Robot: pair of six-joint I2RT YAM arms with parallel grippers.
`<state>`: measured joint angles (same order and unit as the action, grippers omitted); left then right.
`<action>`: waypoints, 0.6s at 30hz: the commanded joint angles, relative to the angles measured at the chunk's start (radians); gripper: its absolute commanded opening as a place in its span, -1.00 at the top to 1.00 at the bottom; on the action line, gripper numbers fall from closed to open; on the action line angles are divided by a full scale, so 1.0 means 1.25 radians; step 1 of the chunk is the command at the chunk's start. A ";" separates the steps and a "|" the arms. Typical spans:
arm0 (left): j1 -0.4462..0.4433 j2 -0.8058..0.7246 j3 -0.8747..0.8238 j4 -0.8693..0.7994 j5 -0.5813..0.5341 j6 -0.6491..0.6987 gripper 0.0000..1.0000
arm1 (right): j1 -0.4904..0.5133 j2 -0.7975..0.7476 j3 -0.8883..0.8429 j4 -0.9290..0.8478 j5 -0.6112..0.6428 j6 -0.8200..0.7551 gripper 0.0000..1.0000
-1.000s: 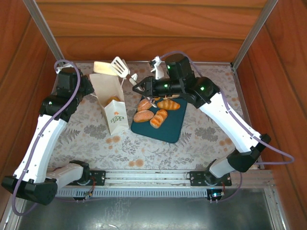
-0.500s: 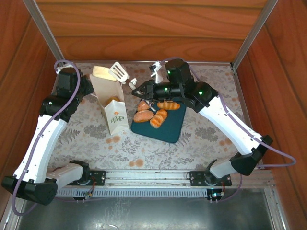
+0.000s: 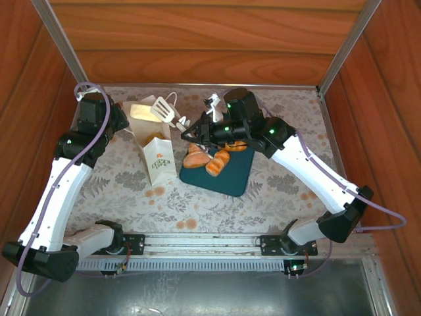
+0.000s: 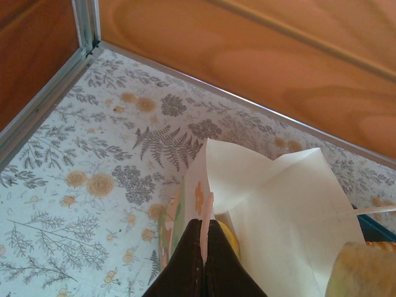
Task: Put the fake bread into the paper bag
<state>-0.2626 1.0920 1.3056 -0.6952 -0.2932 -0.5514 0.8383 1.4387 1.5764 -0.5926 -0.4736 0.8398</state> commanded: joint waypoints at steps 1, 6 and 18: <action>0.002 -0.008 -0.006 0.013 -0.012 -0.005 1.00 | 0.006 -0.016 0.029 0.020 -0.012 -0.021 0.14; 0.003 -0.007 -0.006 0.014 -0.012 -0.004 1.00 | 0.006 -0.014 0.049 0.004 -0.006 -0.031 0.14; 0.003 -0.005 -0.004 0.015 -0.006 0.001 1.00 | 0.000 -0.042 0.157 -0.050 -0.003 -0.131 0.29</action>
<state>-0.2626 1.0916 1.3056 -0.6922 -0.2920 -0.5510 0.8379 1.4372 1.7103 -0.6437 -0.4736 0.7551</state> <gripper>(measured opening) 0.048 0.360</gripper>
